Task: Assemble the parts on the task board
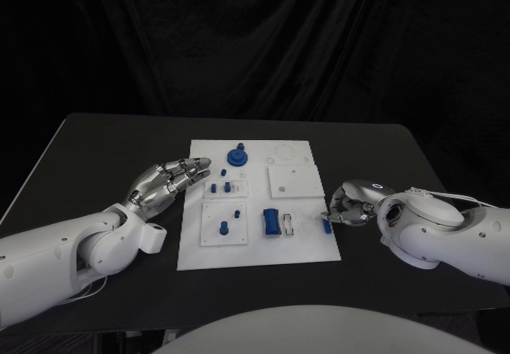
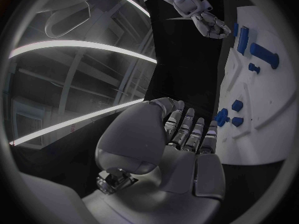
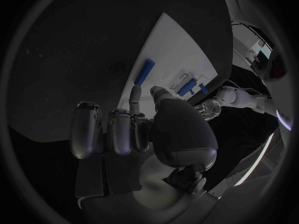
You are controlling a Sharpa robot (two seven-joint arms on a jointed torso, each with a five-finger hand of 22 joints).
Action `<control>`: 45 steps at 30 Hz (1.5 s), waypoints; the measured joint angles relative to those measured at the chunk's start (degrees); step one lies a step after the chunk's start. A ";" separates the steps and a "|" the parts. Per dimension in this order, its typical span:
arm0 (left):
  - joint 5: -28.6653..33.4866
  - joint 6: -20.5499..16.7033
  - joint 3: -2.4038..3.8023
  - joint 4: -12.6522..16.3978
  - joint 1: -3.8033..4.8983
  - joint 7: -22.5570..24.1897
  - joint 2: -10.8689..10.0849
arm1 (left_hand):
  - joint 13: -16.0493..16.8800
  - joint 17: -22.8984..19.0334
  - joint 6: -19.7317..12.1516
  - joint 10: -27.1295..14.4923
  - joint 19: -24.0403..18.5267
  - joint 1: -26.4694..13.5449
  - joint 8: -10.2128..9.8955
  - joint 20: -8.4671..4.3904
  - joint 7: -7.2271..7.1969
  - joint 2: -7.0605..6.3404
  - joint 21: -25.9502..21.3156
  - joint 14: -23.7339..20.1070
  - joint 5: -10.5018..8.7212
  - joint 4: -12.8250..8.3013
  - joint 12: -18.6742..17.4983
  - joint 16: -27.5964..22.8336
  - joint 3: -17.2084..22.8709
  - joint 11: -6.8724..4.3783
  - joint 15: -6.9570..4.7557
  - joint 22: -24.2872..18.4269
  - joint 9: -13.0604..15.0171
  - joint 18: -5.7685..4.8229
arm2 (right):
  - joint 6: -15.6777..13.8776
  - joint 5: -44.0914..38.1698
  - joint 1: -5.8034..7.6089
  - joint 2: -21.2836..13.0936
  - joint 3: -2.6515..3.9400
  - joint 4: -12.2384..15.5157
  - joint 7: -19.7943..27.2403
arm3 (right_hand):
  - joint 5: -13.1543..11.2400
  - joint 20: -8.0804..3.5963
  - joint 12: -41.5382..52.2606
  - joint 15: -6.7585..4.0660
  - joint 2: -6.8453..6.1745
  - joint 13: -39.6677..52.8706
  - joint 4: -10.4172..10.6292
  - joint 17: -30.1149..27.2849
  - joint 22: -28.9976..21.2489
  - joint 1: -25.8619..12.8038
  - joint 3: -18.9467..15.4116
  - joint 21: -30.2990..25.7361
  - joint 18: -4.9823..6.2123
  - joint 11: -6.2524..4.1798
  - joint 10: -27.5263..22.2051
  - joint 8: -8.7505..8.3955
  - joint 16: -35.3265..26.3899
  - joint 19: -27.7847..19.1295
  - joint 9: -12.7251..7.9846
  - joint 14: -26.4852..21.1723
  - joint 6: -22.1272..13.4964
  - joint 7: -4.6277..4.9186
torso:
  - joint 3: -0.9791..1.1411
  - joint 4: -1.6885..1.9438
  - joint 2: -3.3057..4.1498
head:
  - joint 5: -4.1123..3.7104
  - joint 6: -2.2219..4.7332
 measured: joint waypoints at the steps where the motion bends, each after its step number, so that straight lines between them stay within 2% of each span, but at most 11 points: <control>1: 0.01 0.01 0.00 -0.01 0.00 0.00 0.02 | 0.00 0.00 0.00 0.00 0.00 0.00 0.00 0.00 0.00 0.00 0.00 0.00 0.00 0.00 0.00 0.00 0.00 0.00 0.00 0.00 0.00 0.00 | 0.13 -0.07 -0.12 0.12 0.00 -0.05 -0.13 | 0.00 0.00 0.00 0.00 0.00 0.00 0.00 0.00 0.00 0.00 0.00 0.00 0.00 0.09 -0.09 -0.19 0.00 0.00 -0.15 0.00 0.00 0.00 | 0.01 0.01 -0.01 | -0.03 0.00; 10: 0.07 0.04 0.00 -0.02 -0.01 0.00 0.02 | 0.00 -0.01 0.00 0.00 0.00 0.00 0.00 0.00 0.00 0.00 0.00 0.00 0.00 0.00 0.00 0.00 0.00 0.00 0.00 -0.01 -0.01 0.00 | 1.34 -0.53 -1.54 1.14 0.00 -0.57 -1.12 | 0.13 0.65 0.00 0.42 0.46 0.00 0.15 0.00 -0.01 0.46 -0.16 -0.30 0.00 0.63 0.04 -3.15 0.00 0.16 -4.03 -0.01 -0.31 0.31 | 0.04 0.03 -0.10 | 0.30 0.00; 17: 0.10 0.10 0.00 -0.01 -0.03 0.00 0.03 | 0.00 -0.01 0.00 0.00 0.00 0.00 0.00 0.00 0.00 0.00 0.00 0.00 0.00 0.00 0.00 0.00 0.00 0.00 0.00 -0.01 -0.01 0.00 | 2.29 -0.70 -2.22 2.46 0.07 -1.23 -1.48 | 3.66 0.82 0.00 0.83 0.23 -0.01 -0.74 -0.01 -0.01 2.85 0.73 -0.30 -0.01 1.00 0.00 -5.30 0.00 -0.01 -7.03 -0.01 0.34 0.93 | -0.02 0.07 -0.13 | 0.13 0.00; 23: 0.12 0.27 0.00 -0.04 -0.10 0.00 0.29 | 0.00 -0.02 0.00 0.00 0.00 0.00 -0.01 0.00 0.00 0.00 0.00 0.00 0.00 0.00 0.00 0.00 0.00 0.00 0.00 -0.01 -0.01 0.01 | 2.45 -0.97 -2.32 3.73 0.31 -1.52 -1.38 | 5.28 0.82 0.00 0.83 -0.09 0.00 -2.09 -0.01 -0.01 4.79 2.08 -0.52 0.00 1.00 0.00 -6.17 -0.01 -0.01 -7.00 -0.01 0.58 0.97 | -0.04 0.08 -0.14 | 0.12 0.00; 26: 0.12 0.36 -0.01 -0.07 -0.12 0.00 0.36 | 0.00 -0.02 0.00 0.00 0.00 0.00 -0.01 0.00 0.00 0.00 0.00 0.00 0.00 0.00 0.00 0.00 0.00 0.00 0.00 -0.02 -0.01 0.01 | 2.48 -1.10 -2.34 4.13 0.41 -1.67 -1.33 | 3.48 0.82 0.00 0.83 -0.32 -0.01 -3.27 -0.01 -0.01 5.78 3.27 -0.52 0.00 1.00 0.00 -6.77 -0.01 -0.01 -6.97 -0.01 0.95 0.93 | -0.04 0.07 -0.14 | 0.21 0.00; 29: 0.13 0.45 -0.01 -0.09 -0.15 0.00 0.38 | -0.01 -0.02 0.00 0.22 0.00 0.00 -0.01 0.00 0.00 0.00 0.00 0.00 0.00 0.16 0.00 0.00 0.16 0.22 0.00 -0.02 -0.01 0.00 | 2.57 -1.22 -2.37 4.52 0.49 -1.87 -1.32 | 3.31 0.82 0.00 0.83 -0.49 -0.01 -3.92 -0.01 -0.01 6.42 3.92 -0.52 -0.01 1.00 0.00 -6.81 -0.03 -0.01 -6.96 -0.01 1.05 1.03 | -0.04 0.04 -0.15 | 0.36 0.00; 31: 0.13 0.49 -0.01 -0.11 -0.16 0.00 0.41 | 0.00 -0.02 0.00 0.23 0.00 0.00 -0.01 0.00 0.00 0.00 0.00 0.00 0.00 0.16 0.00 0.00 0.16 0.22 0.00 -0.02 -0.01 0.00 | 2.62 -1.31 -2.37 4.75 0.55 -1.93 -1.28 | 3.17 0.82 0.00 0.83 -0.94 -0.01 -5.23 -0.01 -0.01 7.61 5.23 -0.54 -0.01 1.00 -0.01 -7.20 -0.04 -0.01 -6.43 -0.01 1.16 1.16 | -0.03 0.04 -0.16 | 0.40 0.00; 35: 0.14 0.56 -0.01 -0.17 -0.20 0.00 0.49 | 0.00 -0.03 0.00 0.22 0.00 0.00 -0.01 0.00 0.00 0.00 0.00 0.00 0.00 0.16 0.23 0.00 0.16 0.22 0.00 -0.02 -0.01 0.00 | 2.65 -1.42 -2.47 5.03 0.65 -2.13 -1.13 | 3.84 1.02 0.00 0.90 -1.06 0.04 -5.41 -0.01 -0.01 8.49 5.41 -0.73 0.00 1.01 -0.01 -7.61 -0.04 0.20 -4.31 0.04 1.35 1.35 | -0.02 0.05 -0.16 | 0.40 0.00; 39: 0.14 0.66 -0.01 -0.21 -0.25 0.00 0.56 | 0.00 -0.03 0.00 0.22 0.00 0.00 -0.01 0.00 0.00 0.00 0.00 0.00 0.00 0.16 0.23 0.00 0.16 0.22 -0.01 -0.02 -0.01 0.00 | 2.40 -1.25 -2.58 5.15 0.67 -2.21 -0.48 | 6.68 1.02 0.00 1.09 -1.09 0.04 -5.41 -0.02 -0.01 9.71 5.41 -0.73 -0.01 1.11 -0.10 -7.65 -0.04 0.20 -2.63 0.03 1.36 1.36 | -0.02 0.13 -0.19 | 0.36 0.00; 42: 0.14 0.75 -0.01 -0.33 -0.30 0.00 0.57 | -0.01 -0.03 0.00 0.30 0.00 0.00 -0.01 0.00 0.00 0.00 0.00 0.00 0.00 0.16 0.23 0.00 0.16 0.30 -0.01 -0.02 -0.02 0.01 | 1.90 -0.49 -2.67 5.20 0.63 -2.22 0.32 | 7.16 1.02 0.00 1.11 -1.20 0.04 -4.97 -0.02 -0.01 9.99 5.85 -0.57 -0.01 1.12 -0.11 -7.53 -0.04 0.20 -2.40 0.04 1.35 1.37 | -0.02 0.16 -0.20 | 0.42 0.00; 45: 0.14 0.81 0.01 -0.41 -0.36 0.00 0.58 | -0.01 -0.03 0.00 0.40 0.00 0.00 -0.01 0.00 0.00 0.00 0.00 0.00 0.00 0.16 0.22 0.00 0.16 0.40 -0.01 -0.02 -0.02 0.00 | 1.18 1.17 -2.81 5.35 0.54 -2.02 1.66 | 9.38 1.15 0.00 1.24 -1.25 0.03 -4.30 -0.02 -0.01 9.94 6.52 0.00 -0.01 1.21 -0.20 -6.64 0.19 0.07 -2.43 0.00 1.24 1.49 | -0.02 0.16 -0.20 | 0.55 0.00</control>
